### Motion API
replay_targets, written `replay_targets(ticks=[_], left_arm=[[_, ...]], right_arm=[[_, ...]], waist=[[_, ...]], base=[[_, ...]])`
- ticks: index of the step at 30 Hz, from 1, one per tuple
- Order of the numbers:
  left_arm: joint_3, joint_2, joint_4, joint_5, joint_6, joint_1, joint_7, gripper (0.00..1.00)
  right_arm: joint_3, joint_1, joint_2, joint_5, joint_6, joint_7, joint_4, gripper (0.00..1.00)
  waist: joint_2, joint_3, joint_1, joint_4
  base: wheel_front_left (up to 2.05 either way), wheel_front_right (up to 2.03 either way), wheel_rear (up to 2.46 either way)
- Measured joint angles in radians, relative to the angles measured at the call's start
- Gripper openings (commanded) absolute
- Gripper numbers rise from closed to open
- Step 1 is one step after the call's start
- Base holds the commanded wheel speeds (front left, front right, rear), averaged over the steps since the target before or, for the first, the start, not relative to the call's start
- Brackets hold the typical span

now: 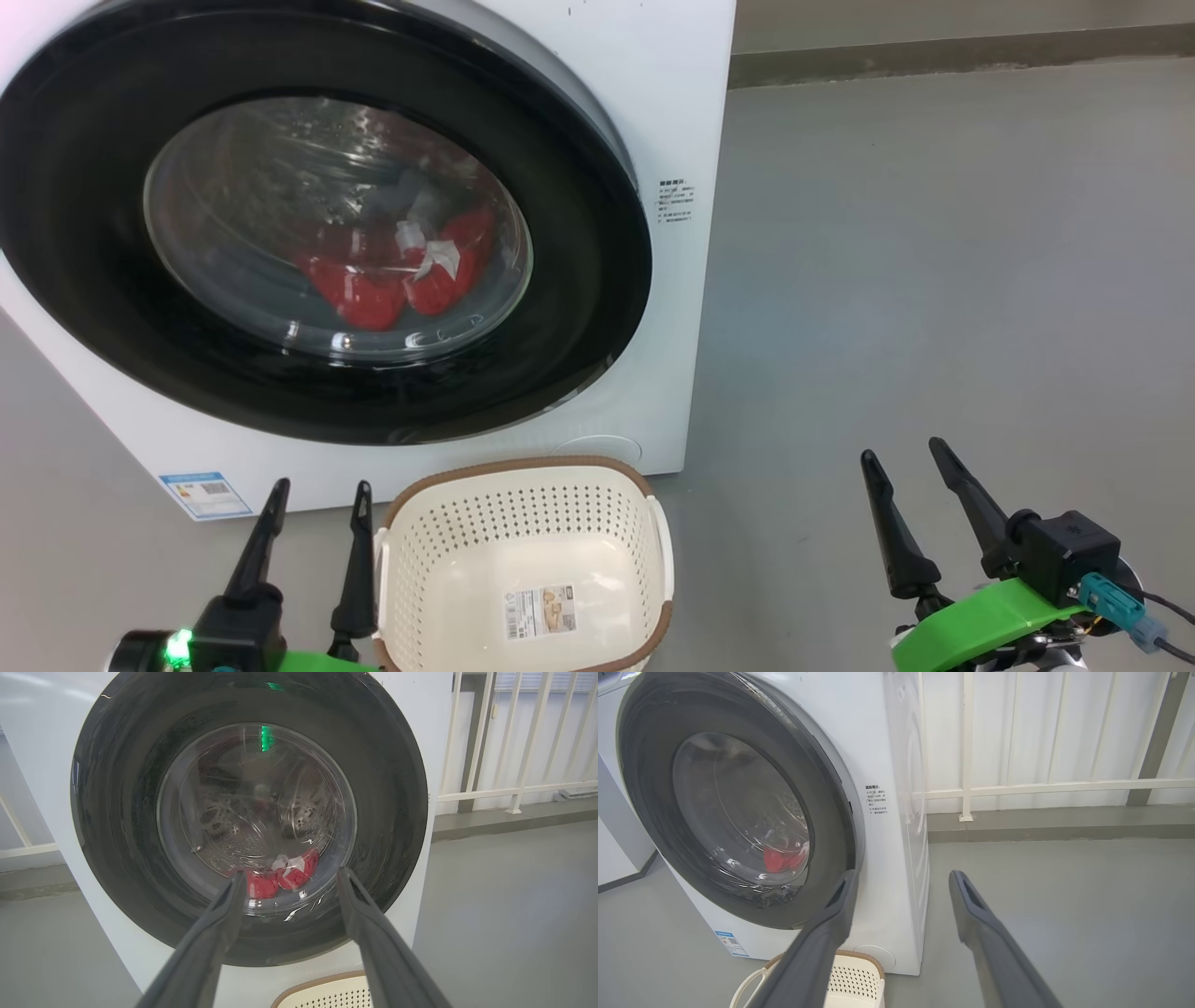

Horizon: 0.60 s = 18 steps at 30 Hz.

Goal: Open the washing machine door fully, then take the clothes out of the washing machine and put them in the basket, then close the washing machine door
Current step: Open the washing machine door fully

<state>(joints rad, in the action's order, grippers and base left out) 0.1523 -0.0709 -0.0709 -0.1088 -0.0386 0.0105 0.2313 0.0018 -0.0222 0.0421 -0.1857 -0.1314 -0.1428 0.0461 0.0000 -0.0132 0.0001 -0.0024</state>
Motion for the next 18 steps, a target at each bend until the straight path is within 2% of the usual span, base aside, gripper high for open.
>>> replay_targets(ticks=[18], left_arm=[[0.021,-0.008,0.012,-0.009,0.000,0.024,-0.001,1.00]], right_arm=[[-0.008,-0.020,0.000,-0.002,0.000,-0.005,0.000,1.00]], waist=[[0.0000,0.047,0.0000,0.031]], base=[[0.00,0.00,0.00]])
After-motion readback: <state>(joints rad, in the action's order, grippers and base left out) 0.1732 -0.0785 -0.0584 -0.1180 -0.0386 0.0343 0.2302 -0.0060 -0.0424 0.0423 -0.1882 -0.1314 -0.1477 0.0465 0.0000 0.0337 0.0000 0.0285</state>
